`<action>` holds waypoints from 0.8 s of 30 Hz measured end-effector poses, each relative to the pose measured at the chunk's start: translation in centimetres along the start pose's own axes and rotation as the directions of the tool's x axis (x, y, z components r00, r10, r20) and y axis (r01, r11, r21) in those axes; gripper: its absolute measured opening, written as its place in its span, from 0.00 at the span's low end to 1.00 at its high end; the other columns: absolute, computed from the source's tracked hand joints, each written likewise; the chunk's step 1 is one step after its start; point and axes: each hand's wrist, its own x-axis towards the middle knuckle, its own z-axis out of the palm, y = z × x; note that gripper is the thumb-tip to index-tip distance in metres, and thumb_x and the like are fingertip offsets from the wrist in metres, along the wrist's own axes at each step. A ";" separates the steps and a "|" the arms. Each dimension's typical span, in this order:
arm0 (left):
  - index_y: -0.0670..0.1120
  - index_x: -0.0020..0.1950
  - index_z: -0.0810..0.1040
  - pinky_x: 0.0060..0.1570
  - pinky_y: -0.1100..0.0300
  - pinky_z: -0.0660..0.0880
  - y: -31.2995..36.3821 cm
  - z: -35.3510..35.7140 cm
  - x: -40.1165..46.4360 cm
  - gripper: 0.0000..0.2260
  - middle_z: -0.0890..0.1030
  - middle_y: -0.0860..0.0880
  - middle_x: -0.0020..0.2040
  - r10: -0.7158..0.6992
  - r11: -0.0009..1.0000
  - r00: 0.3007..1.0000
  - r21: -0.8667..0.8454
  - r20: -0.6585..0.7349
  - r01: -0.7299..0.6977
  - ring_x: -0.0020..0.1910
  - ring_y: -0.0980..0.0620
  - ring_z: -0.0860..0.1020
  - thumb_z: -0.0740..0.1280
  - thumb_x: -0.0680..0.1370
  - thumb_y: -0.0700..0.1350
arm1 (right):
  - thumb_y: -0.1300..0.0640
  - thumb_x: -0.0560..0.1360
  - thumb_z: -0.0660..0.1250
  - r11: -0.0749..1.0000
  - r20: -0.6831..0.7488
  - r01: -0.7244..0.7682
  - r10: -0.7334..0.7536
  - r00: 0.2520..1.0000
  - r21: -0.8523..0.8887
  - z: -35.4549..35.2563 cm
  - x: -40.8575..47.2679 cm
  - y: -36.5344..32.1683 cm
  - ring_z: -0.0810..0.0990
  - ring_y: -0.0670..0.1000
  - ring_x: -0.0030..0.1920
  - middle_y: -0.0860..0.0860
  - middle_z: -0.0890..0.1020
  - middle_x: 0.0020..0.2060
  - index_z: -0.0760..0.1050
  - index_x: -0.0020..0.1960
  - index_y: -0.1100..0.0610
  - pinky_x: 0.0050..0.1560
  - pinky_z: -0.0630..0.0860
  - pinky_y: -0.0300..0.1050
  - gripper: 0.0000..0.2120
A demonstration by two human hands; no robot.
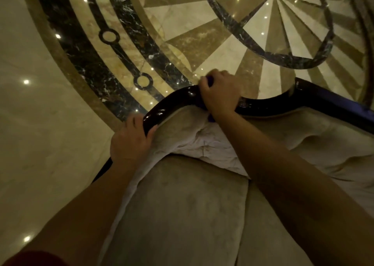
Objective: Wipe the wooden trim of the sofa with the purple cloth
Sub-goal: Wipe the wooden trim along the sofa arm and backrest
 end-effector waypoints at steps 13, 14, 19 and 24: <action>0.37 0.61 0.72 0.35 0.43 0.75 0.2 -0.6 -0.3 0.27 0.78 0.32 0.50 0.010 1.000 1.000 -0.015 0.001 -0.010 0.43 0.33 0.79 0.58 0.82 0.61 | 0.44 0.87 0.52 0.822 0.272 0.272 -0.149 0.951 -0.500 -4.8 -0.7 7.5 0.78 0.64 0.63 0.60 0.82 0.62 0.74 0.68 0.54 0.75 0.60 0.71 0.20; 0.36 0.61 0.72 0.35 0.43 0.75 0.2 -0.6 -0.3 0.26 0.78 0.32 0.51 0.019 1.000 1.000 -0.014 -0.007 -0.019 0.43 0.32 0.79 0.59 0.83 0.61 | 0.45 0.87 0.52 0.723 0.328 0.305 -0.114 0.938 -0.620 -6.4 -0.6 8.9 0.79 0.65 0.62 0.61 0.82 0.60 0.75 0.66 0.56 0.75 0.59 0.72 0.20; 0.37 0.61 0.71 0.33 0.45 0.73 0.0 -0.3 -0.4 0.26 0.77 0.32 0.51 0.039 0.999 0.997 -0.027 -0.064 -0.041 0.42 0.32 0.79 0.58 0.82 0.61 | 0.44 0.84 0.59 0.161 0.502 0.499 -0.026 0.865 -0.852 -10.8 0.7 7.5 0.78 0.64 0.66 0.57 0.84 0.56 0.77 0.67 0.52 0.77 0.46 0.78 0.19; 0.40 0.60 0.70 0.34 0.45 0.74 -0.7 0.7 -0.2 0.25 0.77 0.35 0.49 0.048 0.998 0.997 -0.026 -0.067 -0.050 0.43 0.36 0.78 0.60 0.82 0.63 | 0.46 0.80 0.69 0.215 0.478 0.472 -0.022 0.878 -0.855 -14.1 1.5 6.2 0.76 0.64 0.66 0.59 0.79 0.64 0.76 0.70 0.50 0.67 0.73 0.65 0.20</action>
